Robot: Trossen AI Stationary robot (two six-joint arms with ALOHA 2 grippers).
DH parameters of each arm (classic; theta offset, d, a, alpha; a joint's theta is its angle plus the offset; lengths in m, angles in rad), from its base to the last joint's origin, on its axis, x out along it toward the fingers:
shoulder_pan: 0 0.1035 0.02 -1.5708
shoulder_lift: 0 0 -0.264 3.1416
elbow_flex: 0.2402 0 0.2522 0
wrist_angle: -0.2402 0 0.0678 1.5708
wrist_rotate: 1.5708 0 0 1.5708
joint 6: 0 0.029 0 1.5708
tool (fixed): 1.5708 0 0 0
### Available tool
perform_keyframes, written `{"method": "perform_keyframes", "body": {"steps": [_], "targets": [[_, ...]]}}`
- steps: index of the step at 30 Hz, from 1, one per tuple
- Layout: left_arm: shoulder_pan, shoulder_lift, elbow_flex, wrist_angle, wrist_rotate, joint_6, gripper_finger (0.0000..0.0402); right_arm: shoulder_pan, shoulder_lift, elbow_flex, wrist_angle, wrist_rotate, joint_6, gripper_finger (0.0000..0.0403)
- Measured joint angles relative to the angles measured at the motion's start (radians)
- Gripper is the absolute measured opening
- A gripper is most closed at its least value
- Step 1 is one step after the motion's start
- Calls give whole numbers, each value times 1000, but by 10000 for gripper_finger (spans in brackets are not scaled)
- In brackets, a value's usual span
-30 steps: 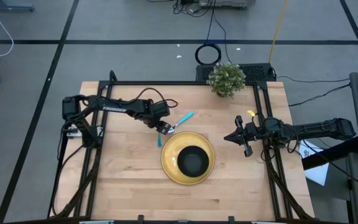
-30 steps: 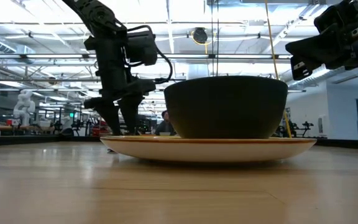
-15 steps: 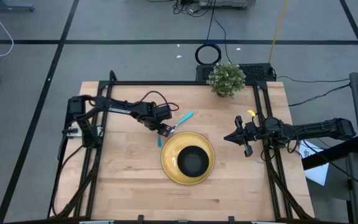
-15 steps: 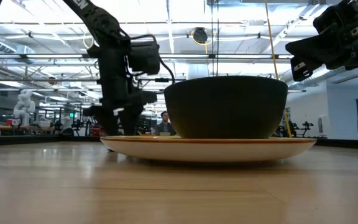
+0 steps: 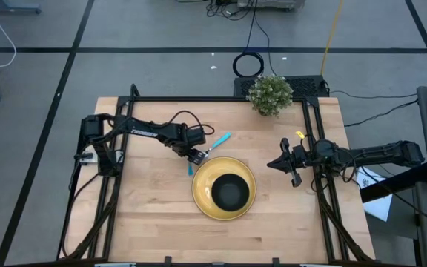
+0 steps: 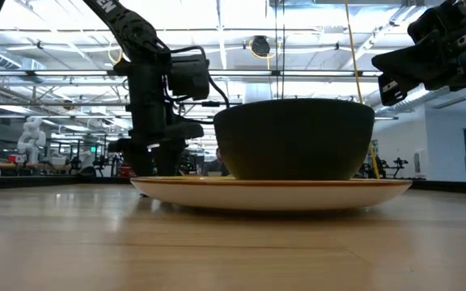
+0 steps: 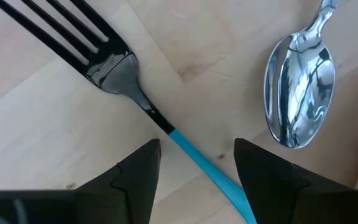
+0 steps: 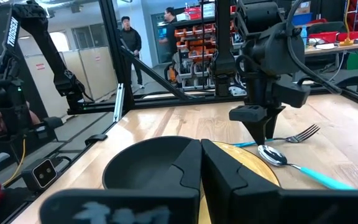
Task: Set table place
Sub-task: Put the blue fork on top of the yellow plate
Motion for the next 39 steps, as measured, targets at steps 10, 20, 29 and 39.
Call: {"method": "perform_keyframes", "body": {"steps": [10, 20, 29, 39], "targets": [[-4, 1, 1, -50, 2, 41, 211, 0, 0, 0, 0, 0, 0, 0], [-4, 2, 1, -98, 9, 70, 211, 0, 0, 0, 0, 0, 0, 0], [-4, 2, 0, -155, 12, 85, 211, 0, 0, 0, 0, 0, 0, 0], [-3, 2, -1, -231, 10, 103, 212, 0, 0, 0, 0, 0, 8, 0]]}}
